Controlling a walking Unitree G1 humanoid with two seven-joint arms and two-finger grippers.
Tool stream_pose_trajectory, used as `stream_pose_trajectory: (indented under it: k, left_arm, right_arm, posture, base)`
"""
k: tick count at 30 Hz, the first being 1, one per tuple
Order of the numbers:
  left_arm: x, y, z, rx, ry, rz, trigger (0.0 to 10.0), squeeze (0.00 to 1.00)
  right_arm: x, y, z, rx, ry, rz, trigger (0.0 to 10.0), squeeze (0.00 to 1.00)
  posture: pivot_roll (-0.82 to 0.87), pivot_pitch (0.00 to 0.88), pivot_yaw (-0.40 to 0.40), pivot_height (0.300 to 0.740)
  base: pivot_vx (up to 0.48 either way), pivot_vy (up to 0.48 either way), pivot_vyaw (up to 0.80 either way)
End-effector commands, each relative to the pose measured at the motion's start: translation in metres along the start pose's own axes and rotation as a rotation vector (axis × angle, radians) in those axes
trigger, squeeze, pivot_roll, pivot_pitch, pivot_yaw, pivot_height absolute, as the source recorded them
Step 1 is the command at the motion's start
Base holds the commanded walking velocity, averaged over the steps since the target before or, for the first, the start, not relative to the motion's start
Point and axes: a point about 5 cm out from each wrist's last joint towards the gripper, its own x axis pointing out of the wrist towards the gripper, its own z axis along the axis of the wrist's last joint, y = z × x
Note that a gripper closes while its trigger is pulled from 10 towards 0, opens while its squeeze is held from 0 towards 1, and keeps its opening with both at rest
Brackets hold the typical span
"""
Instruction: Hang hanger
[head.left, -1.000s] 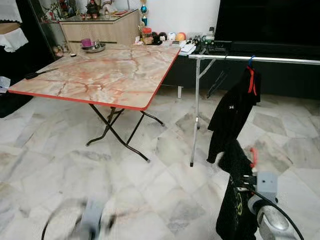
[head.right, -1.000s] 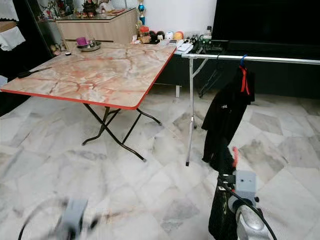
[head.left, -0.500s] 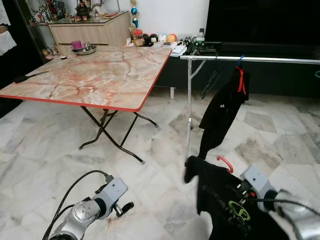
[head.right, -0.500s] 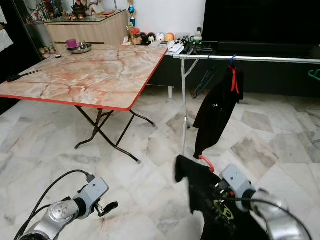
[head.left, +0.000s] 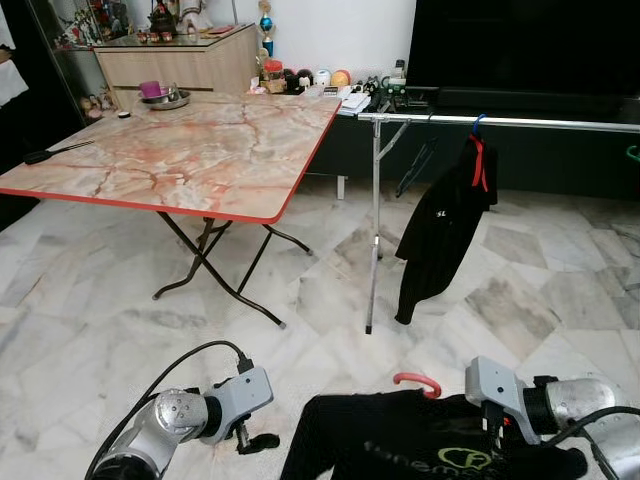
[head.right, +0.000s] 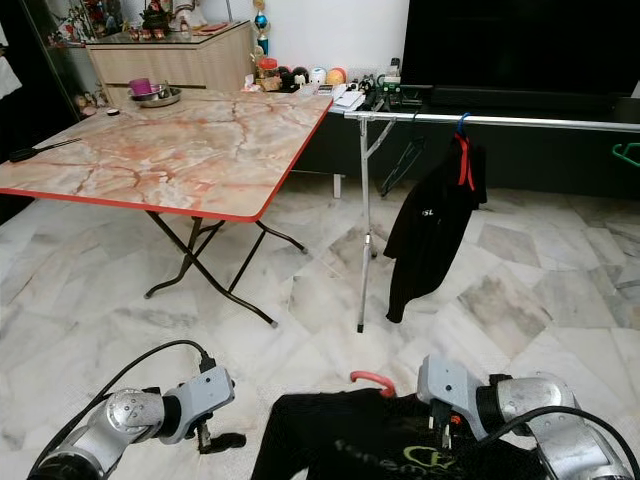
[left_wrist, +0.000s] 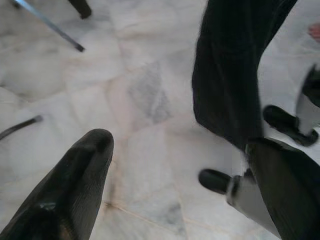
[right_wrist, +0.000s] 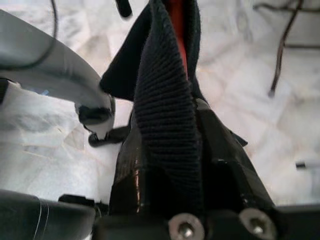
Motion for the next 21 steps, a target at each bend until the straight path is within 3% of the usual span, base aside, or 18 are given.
stream_pose_trajectory:
  k: [1,11,16,21]
  left_arm:
    - [-0.002,-0.002,-0.006,-0.008,0.035,-0.014,10.0,0.0]
    - [-0.003,-0.005,-0.012,-0.092,0.053,-0.046,10.0,0.0]
    - [-0.011,-0.009,-0.022,-0.102,0.14,-0.131,10.0,0.0]
    - [-0.015,-0.012,-0.025,-0.118,0.148,-0.179,10.0,0.0]
  right_arm:
    - [0.002,-0.001,0.012,-0.041,-0.035,0.028,10.0,0.0]
    - [0.006,0.006,0.024,-0.079,-0.063,0.093,10.0,0.0]
    - [0.011,0.008,0.024,-0.075,-0.062,0.112,10.0,0.0]
    - [0.014,0.009,0.026,-0.077,-0.058,0.119,10.0,0.0]
  posture:
    - [0.09,0.0,0.018,0.74]
    - [0.09,0.0,0.013,0.74]
    - [0.1,0.0,0.003,0.74]
    - [0.1,0.0,0.002,0.74]
  base:
    - [0.0,0.0,0.0]
    - [0.0,0.0,0.0]
    - [0.0,0.0,0.0]
    - [0.0,0.0,0.0]
